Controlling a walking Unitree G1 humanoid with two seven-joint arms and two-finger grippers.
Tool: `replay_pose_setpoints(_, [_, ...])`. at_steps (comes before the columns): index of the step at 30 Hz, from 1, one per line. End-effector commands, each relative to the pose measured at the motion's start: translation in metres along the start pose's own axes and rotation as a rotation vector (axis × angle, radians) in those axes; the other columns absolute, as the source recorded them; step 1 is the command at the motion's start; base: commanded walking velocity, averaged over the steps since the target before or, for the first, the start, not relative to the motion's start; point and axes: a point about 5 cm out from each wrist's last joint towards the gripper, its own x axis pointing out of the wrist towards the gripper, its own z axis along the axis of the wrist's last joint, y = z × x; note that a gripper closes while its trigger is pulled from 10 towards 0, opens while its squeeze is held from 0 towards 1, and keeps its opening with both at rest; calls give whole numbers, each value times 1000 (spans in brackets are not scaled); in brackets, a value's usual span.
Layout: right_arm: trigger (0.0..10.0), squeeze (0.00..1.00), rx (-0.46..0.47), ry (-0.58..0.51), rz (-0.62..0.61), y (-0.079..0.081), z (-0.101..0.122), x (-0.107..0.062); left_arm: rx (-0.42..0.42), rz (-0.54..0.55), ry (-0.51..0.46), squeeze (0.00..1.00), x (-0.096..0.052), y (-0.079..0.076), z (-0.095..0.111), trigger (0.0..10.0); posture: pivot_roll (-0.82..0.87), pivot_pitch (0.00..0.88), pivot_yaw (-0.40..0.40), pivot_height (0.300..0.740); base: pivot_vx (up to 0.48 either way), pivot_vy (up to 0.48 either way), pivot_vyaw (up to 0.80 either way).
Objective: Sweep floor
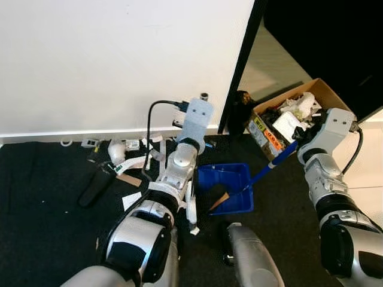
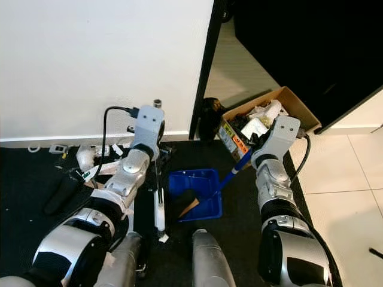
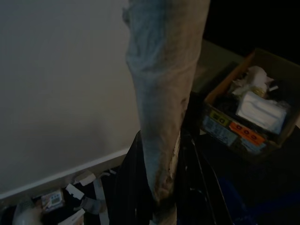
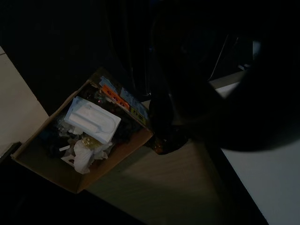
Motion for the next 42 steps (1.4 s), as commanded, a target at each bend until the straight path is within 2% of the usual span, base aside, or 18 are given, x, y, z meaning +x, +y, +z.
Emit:
replay_pose_setpoints(1, [0, 0, 85, 100, 55, 12, -27, -5, -60, -27, -119, 0, 9, -20, 30, 10000, -7, 174, 0, 740, 0, 0, 0])
replay_pose_setpoints(5, [0, 0, 86, 96, 54, 12, -25, -5, -102, 14, -155, 0, 12, -14, 39, 10000, -7, 174, 1, 740, 0, 0, 0])
replay_pose_setpoints(9, [0, 0, 91, 93, 48, 10, -25, -5, -207, 92, -253, 0, 21, 10, 68, 10000, 4, 173, -1, 740, 0, 0, 0])
replay_pose_setpoints(13, [0, 0, 93, 95, 48, 11, -25, -5, -219, 95, -280, 0, 24, 18, 77, 10000, 7, 171, -1, 740, 0, 0, 0])
replay_pose_setpoints(15, [0, 0, 95, 96, 51, 12, -26, -5, -197, 87, -295, 0, 24, 25, 81, 10000, 9, 169, 1, 740, 0, 0, 0])
replay_pose_setpoints(17, [0, 0, 99, 96, 54, 14, -26, -5, -108, 37, -313, 0, 21, 35, 78, 10000, 13, 167, 2, 740, 0, 0, 0])
replay_pose_setpoints(18, [0, 0, 99, 96, 54, 14, -26, -5, -108, 37, -313, 0, 21, 35, 78, 10000, 13, 167, 2, 740, 0, 0, 0])
replay_pose_setpoints(19, [0, 0, 100, 95, 55, 15, -26, -4, -60, 2, -316, 0, 20, 39, 76, 10000, 14, 165, 3, 740, 0, 0, 0])
replay_pose_setpoints(22, [0, 0, 103, 92, 59, 16, -25, -4, 60, -5, -301, 0, 12, 66, 66, 10000, 20, 161, 3, 740, 0, 0, 0])
replay_pose_setpoints(23, [0, 0, 103, 92, 59, 16, -25, -4, 60, -5, -301, 0, 12, 66, 66, 10000, 20, 161, 3, 740, 0, 0, 0])
replay_pose_setpoints(26, [0, 0, 105, 88, 62, 16, -24, -3, 114, 54, -298, 0, 5, 96, 64, 10000, 24, 157, 2, 740, 0, 0, 0])
replay_pose_setpoints(27, [0, 0, 105, 88, 62, 16, -24, -3, 114, 54, -298, 0, 5, 96, 64, 10000, 24, 157, 2, 740, 0, 0, 0])
replay_pose_setpoints(29, [0, 0, 106, 84, 66, 16, -23, -3, 142, 81, -297, 0, -1, 116, 63, 10000, 24, 154, 1, 740, 0, 0, 0])
replay_pose_setpoints(30, [0, 0, 106, 84, 66, 16, -23, -3, 142, 81, -297, 0, -1, 116, 63, 10000, 24, 154, 1, 740, 0, 0, 0])
replay_pose_setpoints(32, [0, 0, 107, 80, 71, 16, -22, -3, 164, 54, -282, 0, -9, 131, 58, 10000, 27, 150, 0, 740, 0, 0, 0])
replay_pose_setpoints(33, [0, 0, 107, 80, 71, 16, -22, -3, 164, 54, -282, 0, -9, 131, 58, 10000, 27, 150, 0, 740, 0, 0, 0])
replay_pose_setpoints(37, [0, 0, 96, 68, 65, 12, -20, -3, 196, -78, -208, 0, -23, 140, 38, 10000, 26, 143, 0, 740, 0, 0, 0])
replay_pose_setpoints(42, [0, 0, 129, 41, 36, 4, -13, -2, 207, -115, -168, 0, -32, 141, 24, 10000, 23, 135, 3, 740, 0, 0, 0])
